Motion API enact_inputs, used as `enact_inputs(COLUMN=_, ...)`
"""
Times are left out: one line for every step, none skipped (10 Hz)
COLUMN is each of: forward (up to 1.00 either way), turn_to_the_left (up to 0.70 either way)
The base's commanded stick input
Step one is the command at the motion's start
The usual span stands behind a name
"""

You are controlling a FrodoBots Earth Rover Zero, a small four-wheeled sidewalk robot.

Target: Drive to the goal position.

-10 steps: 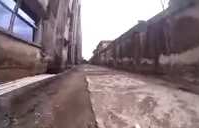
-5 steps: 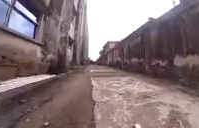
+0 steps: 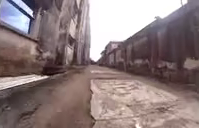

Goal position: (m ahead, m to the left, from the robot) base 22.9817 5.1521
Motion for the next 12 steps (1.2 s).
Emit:
enact_inputs(forward=1.0, turn_to_the_left=0.0)
enact_inputs(forward=1.0, turn_to_the_left=0.0)
enact_inputs(forward=1.0, turn_to_the_left=0.0)
enact_inputs(forward=1.0, turn_to_the_left=0.0)
enact_inputs(forward=1.0, turn_to_the_left=0.0)
enact_inputs(forward=1.0, turn_to_the_left=0.0)
enact_inputs(forward=1.0, turn_to_the_left=0.0)
enact_inputs(forward=1.0, turn_to_the_left=0.0)
enact_inputs(forward=1.0, turn_to_the_left=0.0)
enact_inputs(forward=1.0, turn_to_the_left=0.0)
enact_inputs(forward=1.0, turn_to_the_left=0.0)
enact_inputs(forward=1.0, turn_to_the_left=0.0)
